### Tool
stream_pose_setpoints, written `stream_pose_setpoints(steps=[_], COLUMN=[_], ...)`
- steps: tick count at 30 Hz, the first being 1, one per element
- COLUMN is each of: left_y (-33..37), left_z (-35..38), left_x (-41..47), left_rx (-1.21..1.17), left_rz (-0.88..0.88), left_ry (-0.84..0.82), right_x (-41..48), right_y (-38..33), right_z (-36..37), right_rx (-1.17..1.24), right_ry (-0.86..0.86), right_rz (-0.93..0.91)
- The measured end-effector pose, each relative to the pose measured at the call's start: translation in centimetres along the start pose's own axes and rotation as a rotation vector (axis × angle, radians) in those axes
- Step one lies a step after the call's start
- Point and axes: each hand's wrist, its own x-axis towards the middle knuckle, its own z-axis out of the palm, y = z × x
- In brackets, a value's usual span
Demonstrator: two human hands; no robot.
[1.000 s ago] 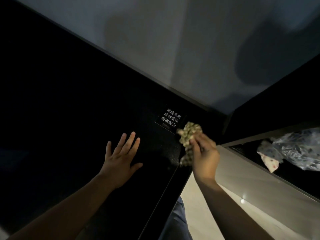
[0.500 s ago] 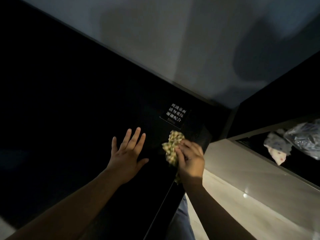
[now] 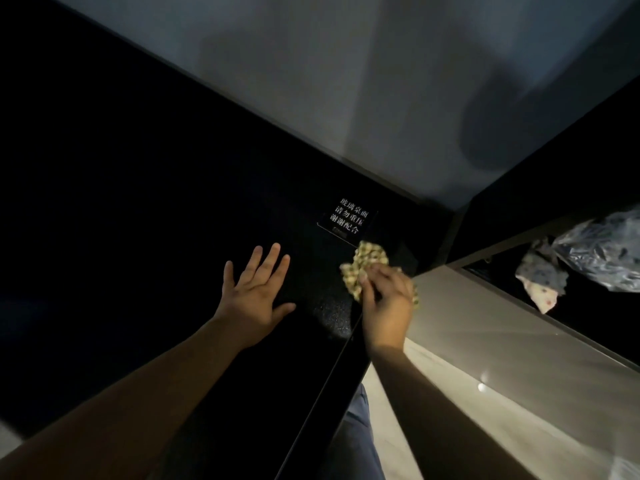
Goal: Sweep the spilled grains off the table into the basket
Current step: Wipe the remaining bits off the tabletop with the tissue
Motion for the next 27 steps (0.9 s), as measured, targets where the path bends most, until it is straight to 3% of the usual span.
stream_pose_setpoints(steps=[6, 11, 14, 22, 27], left_y=[-0.6, -1.0, -1.2, -2.7, -3.3], left_z=[-0.3, 1.2, 2.3, 3.0, 4.3], left_x=[-2.3, -6.5, -8.2, -9.8, -10.4], left_rx=[-0.031, -0.104, -0.103, -0.007, 0.052], left_rz=[0.022, 0.048, 0.065, -0.014, -0.026], left_ry=[0.189, 0.080, 0.075, -0.014, -0.052], right_x=[-4.8, 0.0, 0.3, -9.3, -9.5], right_y=[-1.7, -0.5, 0.0, -2.3, -3.2], right_z=[-0.6, -2.5, -1.6, 0.4, -1.2], right_rx=[0.133, 0.176, 0.109, 0.060, 0.201], right_ry=[-0.153, 0.088, 0.058, -0.049, -0.148], right_rz=[-0.016, 0.234, 0.257, 0.003, 0.159])
